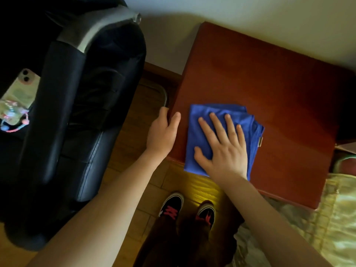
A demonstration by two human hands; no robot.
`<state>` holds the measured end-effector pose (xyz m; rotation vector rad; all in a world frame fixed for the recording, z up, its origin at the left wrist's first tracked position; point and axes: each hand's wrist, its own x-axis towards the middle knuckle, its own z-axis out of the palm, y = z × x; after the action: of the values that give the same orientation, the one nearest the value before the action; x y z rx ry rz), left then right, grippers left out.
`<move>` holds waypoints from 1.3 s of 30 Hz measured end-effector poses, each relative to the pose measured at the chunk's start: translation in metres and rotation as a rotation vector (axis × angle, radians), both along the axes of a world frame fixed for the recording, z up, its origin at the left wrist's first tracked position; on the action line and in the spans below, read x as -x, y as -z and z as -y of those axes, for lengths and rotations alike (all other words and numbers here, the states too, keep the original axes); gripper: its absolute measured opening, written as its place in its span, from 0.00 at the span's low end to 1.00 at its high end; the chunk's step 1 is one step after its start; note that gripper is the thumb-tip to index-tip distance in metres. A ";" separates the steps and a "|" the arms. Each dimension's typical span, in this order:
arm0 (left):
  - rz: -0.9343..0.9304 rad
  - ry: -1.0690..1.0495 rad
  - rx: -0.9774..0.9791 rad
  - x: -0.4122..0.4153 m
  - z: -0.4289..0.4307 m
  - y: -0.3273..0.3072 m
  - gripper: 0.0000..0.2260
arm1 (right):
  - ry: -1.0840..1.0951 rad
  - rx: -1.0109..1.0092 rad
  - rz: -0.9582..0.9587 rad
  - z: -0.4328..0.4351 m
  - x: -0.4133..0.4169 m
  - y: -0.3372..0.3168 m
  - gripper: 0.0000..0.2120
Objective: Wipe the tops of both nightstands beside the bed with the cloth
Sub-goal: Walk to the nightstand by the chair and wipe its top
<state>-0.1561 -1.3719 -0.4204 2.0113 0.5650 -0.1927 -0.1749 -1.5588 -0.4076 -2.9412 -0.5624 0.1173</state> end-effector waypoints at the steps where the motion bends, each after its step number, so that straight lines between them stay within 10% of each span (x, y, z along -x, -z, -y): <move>1: 0.003 0.004 -0.002 -0.001 -0.001 0.001 0.15 | 0.034 -0.010 0.007 -0.005 -0.016 0.000 0.34; 8: 0.008 -0.006 0.018 -0.001 0.000 0.004 0.17 | 0.166 -0.024 -0.032 -0.028 -0.100 -0.010 0.31; 22: -0.012 0.003 -0.009 0.000 0.000 0.003 0.12 | 0.256 -0.095 -0.109 0.014 0.042 -0.025 0.30; 33: -0.068 0.026 0.002 0.002 0.002 -0.003 0.21 | 1.069 -0.135 -0.302 0.020 0.058 -0.045 0.44; 39: -0.088 0.025 0.024 0.002 0.002 -0.002 0.24 | 1.398 -0.671 -0.280 0.014 0.054 -0.050 0.32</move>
<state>-0.1583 -1.3741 -0.4179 1.9945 0.5901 -0.3028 -0.2290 -1.5724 -0.3576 -1.9813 1.2200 0.1232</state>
